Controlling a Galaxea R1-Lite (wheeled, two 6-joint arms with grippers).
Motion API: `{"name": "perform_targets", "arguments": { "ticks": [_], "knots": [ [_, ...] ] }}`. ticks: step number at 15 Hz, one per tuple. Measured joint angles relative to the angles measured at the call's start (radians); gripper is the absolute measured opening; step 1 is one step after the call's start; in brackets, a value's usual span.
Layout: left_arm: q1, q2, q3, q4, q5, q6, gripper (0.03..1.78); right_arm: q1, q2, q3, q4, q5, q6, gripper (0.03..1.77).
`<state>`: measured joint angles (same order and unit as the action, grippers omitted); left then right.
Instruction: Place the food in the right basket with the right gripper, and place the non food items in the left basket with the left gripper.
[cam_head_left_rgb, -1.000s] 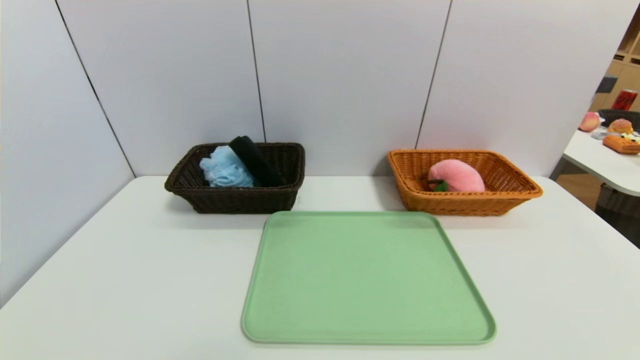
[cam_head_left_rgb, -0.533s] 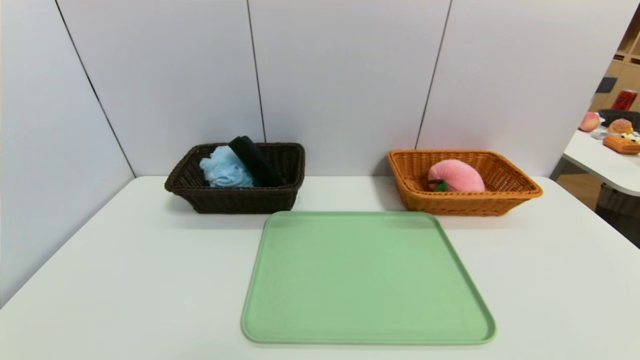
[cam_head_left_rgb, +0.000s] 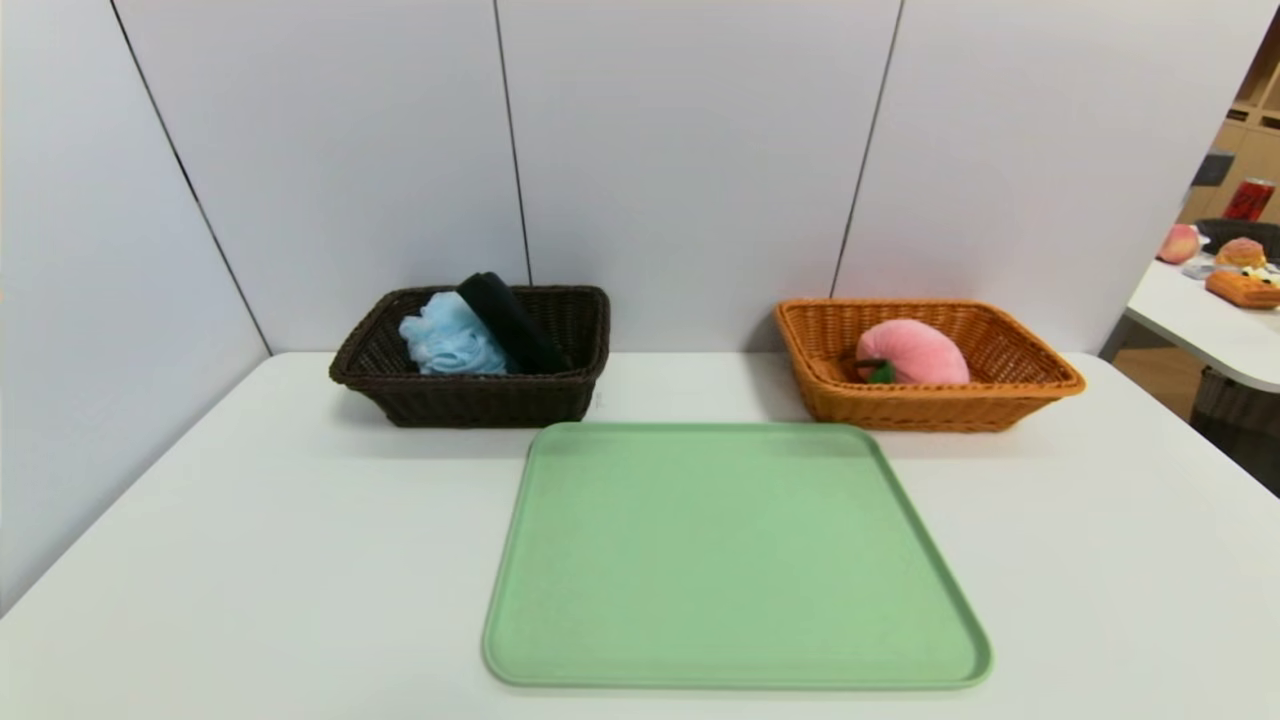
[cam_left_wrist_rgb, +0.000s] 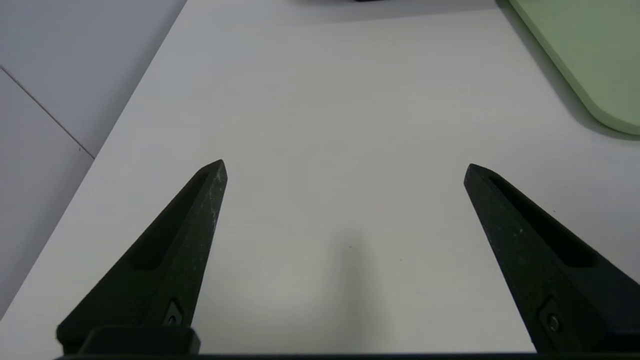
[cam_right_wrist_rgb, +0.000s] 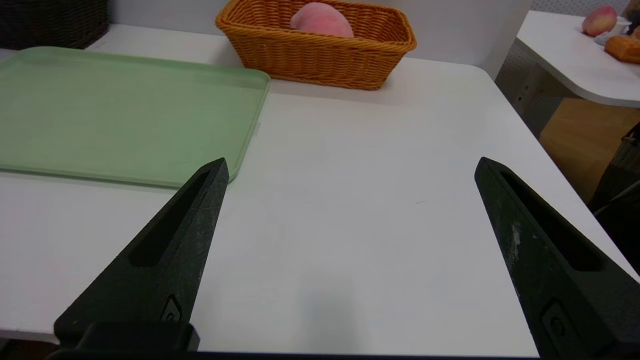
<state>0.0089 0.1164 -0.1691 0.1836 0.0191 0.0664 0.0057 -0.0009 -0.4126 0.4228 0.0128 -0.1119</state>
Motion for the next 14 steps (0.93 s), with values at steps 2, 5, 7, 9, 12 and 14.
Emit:
{"name": "perform_targets", "arguments": {
  "ticks": [2, 5, 7, 9, 12, 14],
  "knots": [
    [-0.001, -0.020, 0.028, -0.015, 0.005, 0.002, 1.69, 0.000, 0.000, 0.056, -0.079, -0.001, 0.000, 1.70],
    [-0.003, -0.051, 0.087, -0.073, 0.002, 0.002, 1.69, 0.000, 0.000, 0.155, -0.208, -0.004, 0.001, 1.70],
    [-0.004, -0.076, 0.124, -0.116, -0.011, 0.000, 1.69, 0.000, 0.000, 0.220, -0.272, -0.007, 0.003, 1.70],
    [-0.006, -0.100, 0.142, -0.130, -0.017, -0.006, 1.69, 0.000, 0.000, 0.288, -0.339, -0.007, 0.005, 1.70],
    [-0.006, -0.113, 0.160, -0.175, -0.020, -0.010, 1.69, 0.000, 0.000, 0.368, -0.426, -0.010, 0.005, 1.70],
    [-0.006, -0.114, 0.165, -0.181, -0.020, -0.010, 1.69, 0.000, 0.000, 0.383, -0.436, -0.012, 0.009, 1.70]
  ]
}}
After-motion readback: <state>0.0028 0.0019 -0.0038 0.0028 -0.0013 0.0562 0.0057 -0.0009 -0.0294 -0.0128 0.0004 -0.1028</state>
